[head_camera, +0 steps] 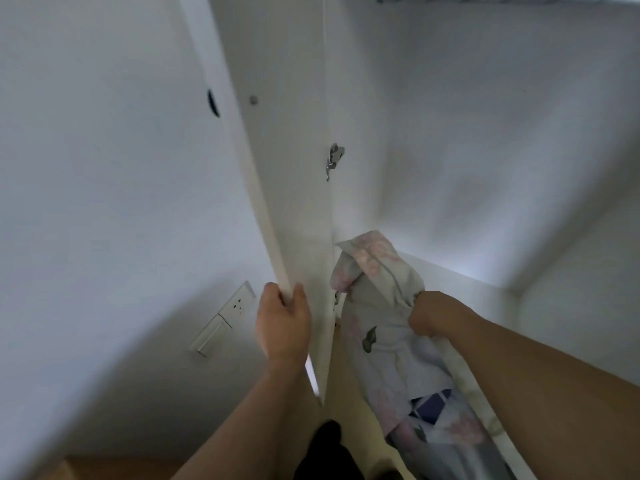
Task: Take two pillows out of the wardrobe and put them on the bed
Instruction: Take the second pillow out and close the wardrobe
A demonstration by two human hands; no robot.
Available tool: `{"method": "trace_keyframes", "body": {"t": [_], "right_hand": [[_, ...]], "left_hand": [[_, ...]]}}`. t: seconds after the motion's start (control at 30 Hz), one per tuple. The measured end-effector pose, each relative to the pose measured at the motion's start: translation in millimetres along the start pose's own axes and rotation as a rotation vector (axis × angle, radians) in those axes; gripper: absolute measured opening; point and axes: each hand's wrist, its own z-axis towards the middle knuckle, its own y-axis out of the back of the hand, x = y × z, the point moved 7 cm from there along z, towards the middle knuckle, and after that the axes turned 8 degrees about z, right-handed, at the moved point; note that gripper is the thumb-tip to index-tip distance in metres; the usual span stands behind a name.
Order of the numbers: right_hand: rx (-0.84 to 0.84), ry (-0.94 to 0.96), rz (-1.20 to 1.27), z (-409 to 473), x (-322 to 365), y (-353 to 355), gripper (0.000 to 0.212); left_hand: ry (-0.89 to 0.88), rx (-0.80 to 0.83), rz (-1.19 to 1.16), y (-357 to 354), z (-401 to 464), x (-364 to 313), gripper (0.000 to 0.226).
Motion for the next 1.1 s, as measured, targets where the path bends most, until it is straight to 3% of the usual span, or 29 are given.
{"method": "trace_keyframes", "body": {"t": [0.23,0.43,0.63,0.73,0.87,0.97,1.1], "right_hand": [[-0.042,-0.092,-0.027,-8.8,-45.5,14.8,0.045],[-0.033,-0.195,0.084,-15.9,-104.4,29.0,0.064],[-0.060,-0.280,0.210,-21.3,-145.5,37.4,0.064],[-0.094,-0.316,0.261,-24.4,-161.7,42.1,0.061],[-0.137,-0.350,0.284,-27.6,-176.1,51.2,0.054],[-0.162,-0.349,0.279,-24.7,-177.0,58.6,0.054],[-0.167,-0.378,0.261,-19.8,-173.4,66.8,0.050]], "left_hand": [[-0.087,0.247,-0.063,-58.2,-44.4,-54.7,0.033],[-0.084,0.319,-0.046,-95.6,-59.3,-94.3,0.030],[-0.223,0.410,-0.040,-138.6,-69.1,-140.2,0.027],[-0.462,0.325,-0.093,-146.0,-80.8,-171.5,0.033],[-0.820,0.337,-0.095,-155.3,-93.3,-212.1,0.065],[-1.042,0.354,0.133,-173.7,-95.8,-223.6,0.083],[-1.120,0.409,0.416,-198.0,-81.5,-221.2,0.089]]}}
